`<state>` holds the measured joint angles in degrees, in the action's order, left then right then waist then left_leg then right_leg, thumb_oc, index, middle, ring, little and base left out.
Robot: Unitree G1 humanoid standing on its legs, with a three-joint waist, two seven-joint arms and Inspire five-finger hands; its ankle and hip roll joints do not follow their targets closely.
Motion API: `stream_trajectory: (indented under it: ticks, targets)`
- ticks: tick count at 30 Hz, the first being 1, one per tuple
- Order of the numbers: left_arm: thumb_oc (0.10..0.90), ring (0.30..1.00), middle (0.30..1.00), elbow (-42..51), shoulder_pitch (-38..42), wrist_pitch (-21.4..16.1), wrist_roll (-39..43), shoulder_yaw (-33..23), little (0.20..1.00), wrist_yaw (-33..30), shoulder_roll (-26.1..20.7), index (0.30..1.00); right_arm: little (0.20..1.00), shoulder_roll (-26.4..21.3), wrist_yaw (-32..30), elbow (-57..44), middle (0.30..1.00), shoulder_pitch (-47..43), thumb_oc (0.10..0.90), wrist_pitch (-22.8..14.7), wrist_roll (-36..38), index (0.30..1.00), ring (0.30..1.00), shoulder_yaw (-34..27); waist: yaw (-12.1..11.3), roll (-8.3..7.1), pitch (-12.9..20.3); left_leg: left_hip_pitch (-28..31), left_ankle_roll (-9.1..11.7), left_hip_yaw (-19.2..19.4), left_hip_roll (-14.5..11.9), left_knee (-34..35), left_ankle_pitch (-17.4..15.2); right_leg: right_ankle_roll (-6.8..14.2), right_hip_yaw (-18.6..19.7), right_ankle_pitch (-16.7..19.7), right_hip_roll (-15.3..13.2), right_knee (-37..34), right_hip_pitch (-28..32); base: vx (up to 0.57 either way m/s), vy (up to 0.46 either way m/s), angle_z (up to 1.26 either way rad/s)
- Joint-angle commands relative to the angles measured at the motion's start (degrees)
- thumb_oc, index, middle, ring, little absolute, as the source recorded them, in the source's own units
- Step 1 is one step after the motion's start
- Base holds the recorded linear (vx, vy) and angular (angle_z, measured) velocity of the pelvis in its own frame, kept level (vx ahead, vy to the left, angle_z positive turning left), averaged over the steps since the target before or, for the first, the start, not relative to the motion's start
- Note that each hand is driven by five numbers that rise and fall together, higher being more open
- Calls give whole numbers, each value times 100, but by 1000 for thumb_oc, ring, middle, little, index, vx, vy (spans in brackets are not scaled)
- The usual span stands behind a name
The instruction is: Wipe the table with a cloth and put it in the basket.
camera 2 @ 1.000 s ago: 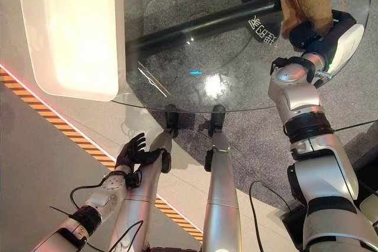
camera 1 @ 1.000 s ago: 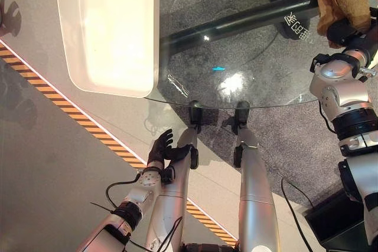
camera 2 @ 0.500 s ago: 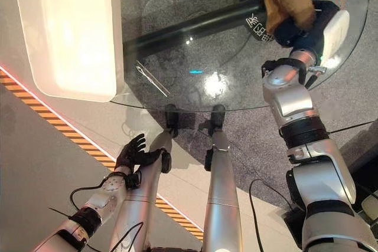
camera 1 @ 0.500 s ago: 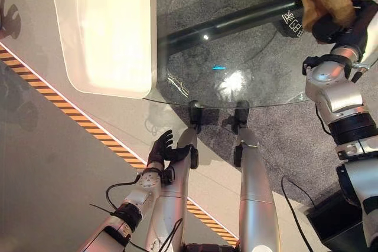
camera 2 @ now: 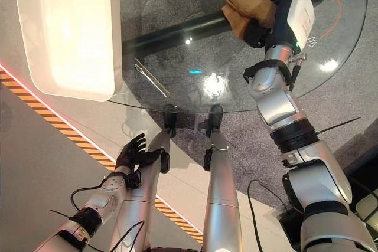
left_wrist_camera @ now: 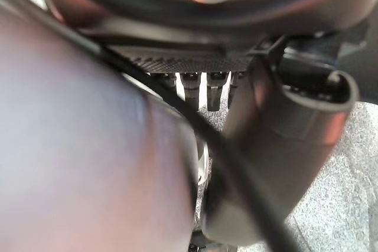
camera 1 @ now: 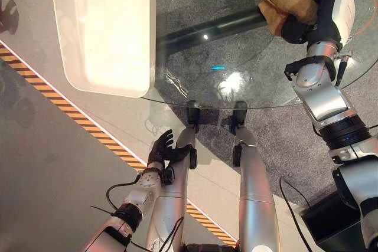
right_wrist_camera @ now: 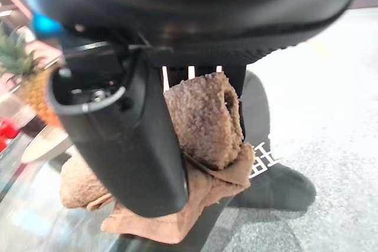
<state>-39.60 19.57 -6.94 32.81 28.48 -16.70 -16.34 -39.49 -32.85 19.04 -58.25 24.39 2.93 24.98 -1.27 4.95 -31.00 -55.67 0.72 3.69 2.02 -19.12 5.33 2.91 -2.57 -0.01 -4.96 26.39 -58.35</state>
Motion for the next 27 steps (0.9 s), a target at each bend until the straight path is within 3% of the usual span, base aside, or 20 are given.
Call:
stream_trajectory:
  ticks: [1,16,27]
  targets:
    - [800,900,900,118,-901,-130,-221,28,900,25,3,900,200,626,1222,-759,300,139,100,-298,-57,300,300,1174,-209,217,120,-156,-47,-163,411,-490,-615,208,-36,139,170,-278,-67,0,0,0]
    - [800,900,900,-4,-793,-189,-215,54,900,40,-66,900,200,475,2739,-1283,300,300,100,-959,148,300,300,1973,-182,169,120,-234,-13,-109,390,-550,-615,211,-105,108,157,-223,-137,-1,-3,1]
    - [800,900,900,-64,-734,-166,-186,59,900,76,-181,900,200,75,3313,-1508,300,269,100,-1208,477,300,300,2188,-143,95,120,-367,-22,-72,361,-855,-769,194,-118,39,141,-22,-247,4,-13,6]
